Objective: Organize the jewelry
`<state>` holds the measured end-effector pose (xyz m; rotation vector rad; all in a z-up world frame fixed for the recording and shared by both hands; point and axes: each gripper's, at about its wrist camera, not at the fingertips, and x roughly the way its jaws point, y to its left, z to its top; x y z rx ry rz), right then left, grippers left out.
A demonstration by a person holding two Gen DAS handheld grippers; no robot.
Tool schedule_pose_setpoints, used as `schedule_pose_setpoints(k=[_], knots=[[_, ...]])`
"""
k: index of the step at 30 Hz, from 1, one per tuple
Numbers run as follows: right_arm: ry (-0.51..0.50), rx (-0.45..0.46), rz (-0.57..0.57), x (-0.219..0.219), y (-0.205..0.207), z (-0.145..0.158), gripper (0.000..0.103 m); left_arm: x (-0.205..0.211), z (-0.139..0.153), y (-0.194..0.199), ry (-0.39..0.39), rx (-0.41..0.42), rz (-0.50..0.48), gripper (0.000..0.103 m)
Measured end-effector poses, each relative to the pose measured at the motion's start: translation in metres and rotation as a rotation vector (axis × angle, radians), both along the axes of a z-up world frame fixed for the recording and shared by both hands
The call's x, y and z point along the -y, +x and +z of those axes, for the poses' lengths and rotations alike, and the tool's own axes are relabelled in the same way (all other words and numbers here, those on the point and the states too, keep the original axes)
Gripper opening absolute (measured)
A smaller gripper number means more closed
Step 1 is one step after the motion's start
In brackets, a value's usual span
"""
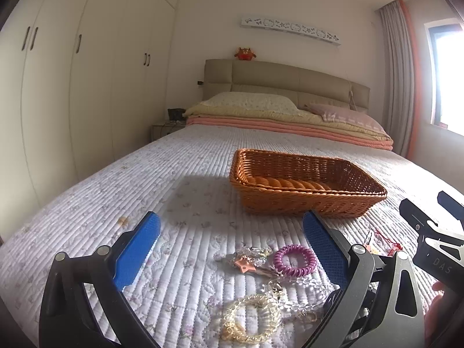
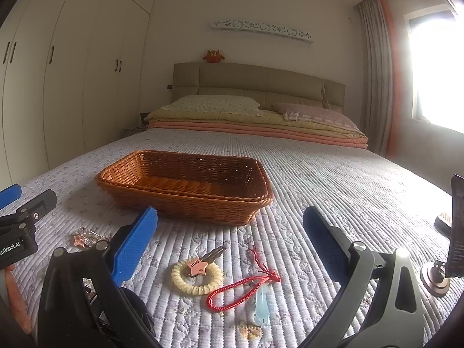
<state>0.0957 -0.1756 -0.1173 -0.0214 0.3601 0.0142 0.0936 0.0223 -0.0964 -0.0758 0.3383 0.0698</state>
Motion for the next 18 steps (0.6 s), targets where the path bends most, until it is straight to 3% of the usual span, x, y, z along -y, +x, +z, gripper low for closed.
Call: schedule_pose_setpoints(k=[18], knots=[[-0.005,-0.005,0.003,-0.0035,0.0038,-0.0076,0.097,-0.0011,-0.0037,0.0029,-0.002,-0.009,-0.003,0.095]])
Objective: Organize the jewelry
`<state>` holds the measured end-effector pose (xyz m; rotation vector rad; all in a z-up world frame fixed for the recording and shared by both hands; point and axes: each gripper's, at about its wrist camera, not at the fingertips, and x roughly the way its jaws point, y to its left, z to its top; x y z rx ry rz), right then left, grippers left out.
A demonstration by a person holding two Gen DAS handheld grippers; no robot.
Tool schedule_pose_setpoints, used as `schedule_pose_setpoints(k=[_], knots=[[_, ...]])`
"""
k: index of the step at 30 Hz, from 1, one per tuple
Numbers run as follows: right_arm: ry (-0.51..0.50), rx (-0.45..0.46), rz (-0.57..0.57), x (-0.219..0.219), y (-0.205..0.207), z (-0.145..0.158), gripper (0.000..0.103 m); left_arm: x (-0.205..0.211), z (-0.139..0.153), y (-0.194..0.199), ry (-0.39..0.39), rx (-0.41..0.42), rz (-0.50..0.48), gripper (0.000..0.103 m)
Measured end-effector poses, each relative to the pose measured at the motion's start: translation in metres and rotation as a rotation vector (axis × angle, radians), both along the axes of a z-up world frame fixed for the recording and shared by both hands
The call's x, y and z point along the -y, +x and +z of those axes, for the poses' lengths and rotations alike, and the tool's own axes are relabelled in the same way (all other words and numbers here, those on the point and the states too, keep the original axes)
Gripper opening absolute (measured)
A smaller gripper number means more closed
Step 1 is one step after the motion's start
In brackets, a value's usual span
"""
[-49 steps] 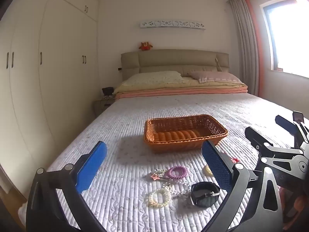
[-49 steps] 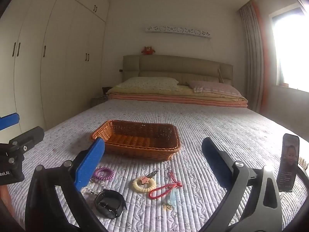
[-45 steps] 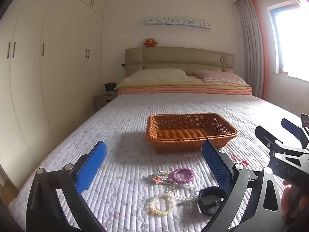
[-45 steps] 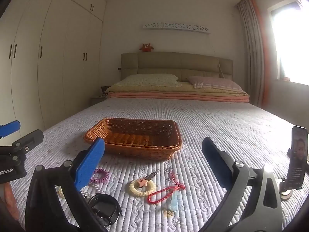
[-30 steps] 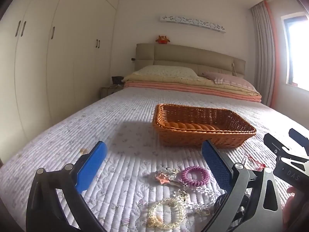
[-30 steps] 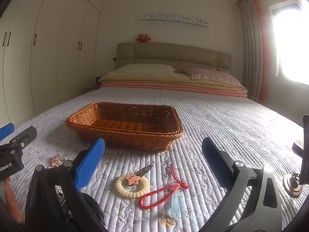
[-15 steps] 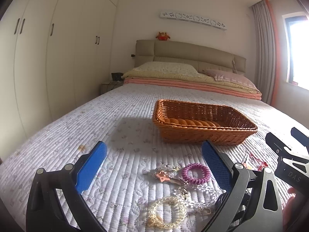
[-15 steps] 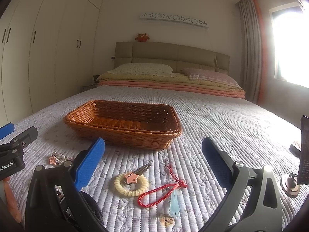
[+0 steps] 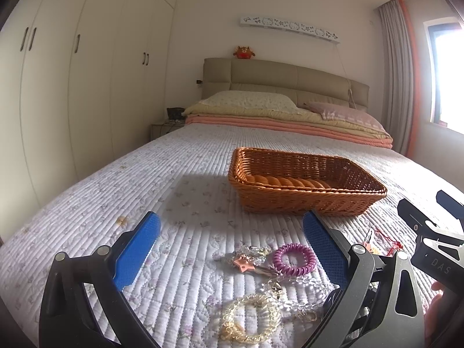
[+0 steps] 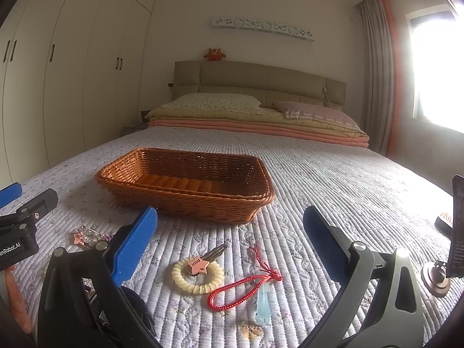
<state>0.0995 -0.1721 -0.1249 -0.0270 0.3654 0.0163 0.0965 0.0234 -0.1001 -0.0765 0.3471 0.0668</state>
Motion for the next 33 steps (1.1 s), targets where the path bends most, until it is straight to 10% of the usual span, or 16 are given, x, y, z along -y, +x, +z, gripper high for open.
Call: schedule_pose_setpoints(k=[33], knots=[[0.001,-0.008,0.004,-0.0018,0.0029,-0.0026,0.096,0.0010,-0.0023,0.0033,-0.010,-0.017,-0.008,0.095]])
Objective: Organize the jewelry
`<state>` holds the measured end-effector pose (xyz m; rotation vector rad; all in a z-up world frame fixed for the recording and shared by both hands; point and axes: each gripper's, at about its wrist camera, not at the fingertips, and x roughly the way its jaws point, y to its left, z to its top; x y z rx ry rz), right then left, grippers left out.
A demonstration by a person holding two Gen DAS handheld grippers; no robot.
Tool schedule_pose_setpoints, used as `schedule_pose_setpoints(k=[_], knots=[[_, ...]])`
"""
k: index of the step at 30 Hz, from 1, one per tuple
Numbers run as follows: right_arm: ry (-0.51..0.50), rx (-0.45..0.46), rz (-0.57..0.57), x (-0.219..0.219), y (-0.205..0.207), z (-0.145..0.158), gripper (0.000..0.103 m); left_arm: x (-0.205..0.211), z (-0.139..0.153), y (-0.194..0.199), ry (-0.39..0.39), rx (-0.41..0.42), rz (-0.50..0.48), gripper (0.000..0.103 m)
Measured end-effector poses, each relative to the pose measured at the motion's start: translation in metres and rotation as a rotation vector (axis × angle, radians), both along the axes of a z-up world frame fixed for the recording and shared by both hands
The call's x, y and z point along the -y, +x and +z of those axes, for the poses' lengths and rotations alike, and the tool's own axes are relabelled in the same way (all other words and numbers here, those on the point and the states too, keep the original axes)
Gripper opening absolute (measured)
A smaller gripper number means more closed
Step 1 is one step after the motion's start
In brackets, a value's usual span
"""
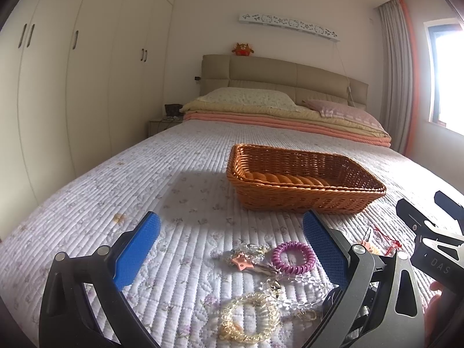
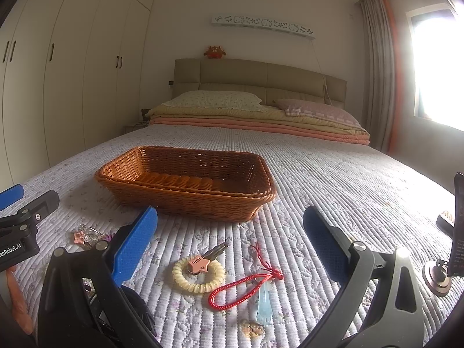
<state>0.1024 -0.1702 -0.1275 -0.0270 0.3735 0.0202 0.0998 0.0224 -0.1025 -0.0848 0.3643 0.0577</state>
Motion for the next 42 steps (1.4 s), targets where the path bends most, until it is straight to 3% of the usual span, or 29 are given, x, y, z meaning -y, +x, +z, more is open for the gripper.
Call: schedule_pose_setpoints(k=[8,12,16,21,24,29,31,34,37,42], knots=[[0.009,-0.012,0.008,0.002,0.002,-0.002,0.096,-0.007,-0.002,0.003,-0.035,-0.018,0.003,0.095],[0.018,-0.025,-0.004,0.005,0.004,-0.003,0.096,-0.016,-0.003,0.005,-0.088,-0.031,-0.001,0.095],[0.045,-0.059,-0.038,0.016,0.010,-0.004,0.089,-0.036,-0.001,0.007,-0.171,-0.079,-0.046,0.095],[0.101,-0.145,-0.053,0.031,0.014,-0.008,0.089,-0.048,-0.007,0.000,-0.158,-0.198,-0.082,0.087],[0.126,-0.173,-0.037,0.043,0.003,-0.007,0.081,-0.053,-0.018,-0.007,-0.184,-0.274,-0.137,0.082],[0.090,-0.248,0.014,0.055,-0.016,-0.010,0.067,-0.046,-0.025,-0.007,-0.143,-0.331,-0.160,0.075],[0.065,-0.278,0.039,0.054,-0.019,-0.013,0.055,-0.041,-0.028,-0.004,-0.129,-0.358,-0.168,0.063],[0.079,-0.325,0.065,0.057,-0.018,-0.017,0.038,-0.036,-0.032,-0.002,-0.127,-0.398,-0.191,0.057],[0.133,-0.383,0.077,0.065,-0.012,-0.025,0.037,-0.032,-0.037,0.000,-0.103,-0.428,-0.191,0.054],[0.261,-0.533,0.127,0.077,0.018,-0.041,0.037,-0.036,-0.043,0.008,-0.137,-0.473,-0.206,0.048]])
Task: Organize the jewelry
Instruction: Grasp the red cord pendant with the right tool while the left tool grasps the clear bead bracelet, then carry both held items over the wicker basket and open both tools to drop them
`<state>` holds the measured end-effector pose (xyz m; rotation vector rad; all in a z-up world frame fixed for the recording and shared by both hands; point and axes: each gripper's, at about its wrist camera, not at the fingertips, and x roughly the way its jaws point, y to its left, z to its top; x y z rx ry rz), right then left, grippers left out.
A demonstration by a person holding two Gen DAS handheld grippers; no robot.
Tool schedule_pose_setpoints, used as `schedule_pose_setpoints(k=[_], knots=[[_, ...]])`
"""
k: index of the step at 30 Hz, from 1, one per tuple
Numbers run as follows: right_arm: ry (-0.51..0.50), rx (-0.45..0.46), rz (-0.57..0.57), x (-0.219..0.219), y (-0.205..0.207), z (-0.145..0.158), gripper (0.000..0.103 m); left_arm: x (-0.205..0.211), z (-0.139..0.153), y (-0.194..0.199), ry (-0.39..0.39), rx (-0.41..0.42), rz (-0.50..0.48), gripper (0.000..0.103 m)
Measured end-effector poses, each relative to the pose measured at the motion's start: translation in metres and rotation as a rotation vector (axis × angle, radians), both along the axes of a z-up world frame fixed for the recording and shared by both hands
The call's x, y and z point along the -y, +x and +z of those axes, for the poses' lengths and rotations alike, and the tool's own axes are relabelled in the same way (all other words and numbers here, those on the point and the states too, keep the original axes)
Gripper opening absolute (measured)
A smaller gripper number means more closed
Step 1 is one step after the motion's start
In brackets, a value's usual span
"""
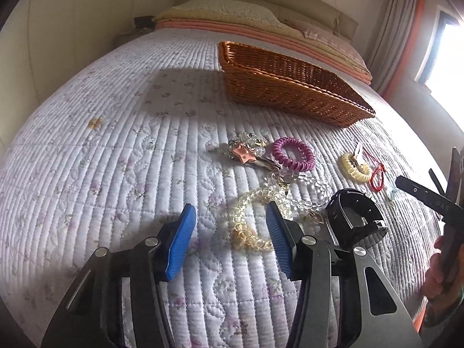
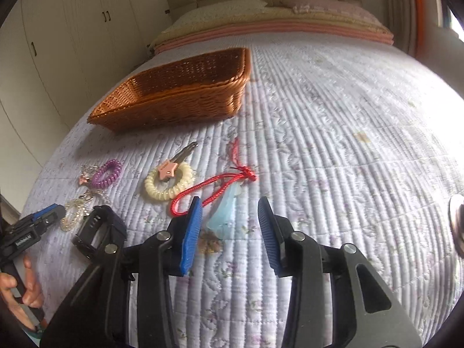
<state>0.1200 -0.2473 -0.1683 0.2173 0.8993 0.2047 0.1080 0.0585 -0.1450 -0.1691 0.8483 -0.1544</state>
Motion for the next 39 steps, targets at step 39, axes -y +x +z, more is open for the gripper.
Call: schedule_pose_setpoints(k=[39], knots=[[-0.116,0.293,0.084,-0.059,0.048,0.115,0.012,0.046,0.123,0.051,0.052,0.337,-0.093,0.008]])
